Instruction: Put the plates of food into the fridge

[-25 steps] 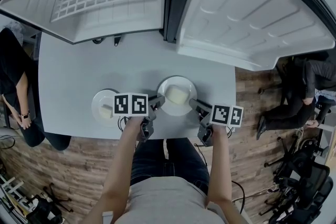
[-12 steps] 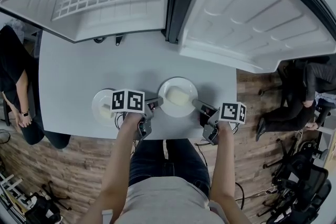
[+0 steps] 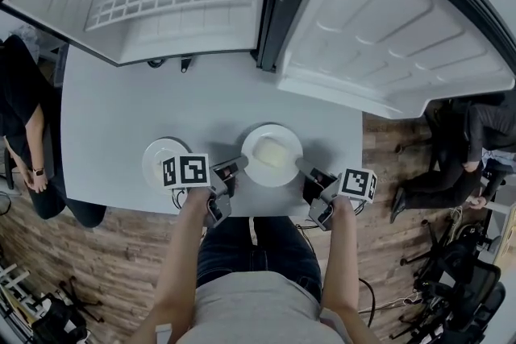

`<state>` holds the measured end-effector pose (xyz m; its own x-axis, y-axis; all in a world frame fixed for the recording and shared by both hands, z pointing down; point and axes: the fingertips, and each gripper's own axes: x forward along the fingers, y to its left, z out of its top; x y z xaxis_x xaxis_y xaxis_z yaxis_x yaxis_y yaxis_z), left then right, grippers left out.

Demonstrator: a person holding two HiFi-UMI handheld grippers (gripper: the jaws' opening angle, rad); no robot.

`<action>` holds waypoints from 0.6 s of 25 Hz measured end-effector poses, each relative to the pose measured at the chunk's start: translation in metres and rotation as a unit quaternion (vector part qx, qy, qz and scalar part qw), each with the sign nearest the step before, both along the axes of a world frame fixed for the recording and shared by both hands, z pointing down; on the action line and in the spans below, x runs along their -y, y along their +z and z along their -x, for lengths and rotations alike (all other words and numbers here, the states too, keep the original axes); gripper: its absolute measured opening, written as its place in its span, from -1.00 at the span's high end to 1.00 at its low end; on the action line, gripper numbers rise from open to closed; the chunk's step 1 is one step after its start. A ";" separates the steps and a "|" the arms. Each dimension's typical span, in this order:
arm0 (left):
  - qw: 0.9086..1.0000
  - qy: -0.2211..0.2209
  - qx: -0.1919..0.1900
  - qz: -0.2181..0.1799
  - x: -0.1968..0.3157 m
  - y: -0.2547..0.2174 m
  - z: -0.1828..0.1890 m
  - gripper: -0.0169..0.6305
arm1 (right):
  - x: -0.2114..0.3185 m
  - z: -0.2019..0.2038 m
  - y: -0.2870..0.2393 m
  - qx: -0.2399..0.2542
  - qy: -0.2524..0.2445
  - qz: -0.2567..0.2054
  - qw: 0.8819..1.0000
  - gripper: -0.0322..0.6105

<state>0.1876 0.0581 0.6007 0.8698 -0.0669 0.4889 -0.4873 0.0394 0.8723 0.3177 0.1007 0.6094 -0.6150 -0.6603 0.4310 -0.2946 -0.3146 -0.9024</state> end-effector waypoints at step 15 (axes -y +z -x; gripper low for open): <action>0.979 -0.169 -0.067 -0.095 0.033 -0.117 0.051 0.89 | 0.069 0.042 -0.120 0.043 -0.085 -0.147 0.984 0.83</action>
<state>0.1365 0.0249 0.4842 0.8375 -0.4408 0.3230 -0.3550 0.0104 0.9348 0.2759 0.0312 0.4892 -0.7534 -0.6332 0.1774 -0.2387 0.0119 -0.9710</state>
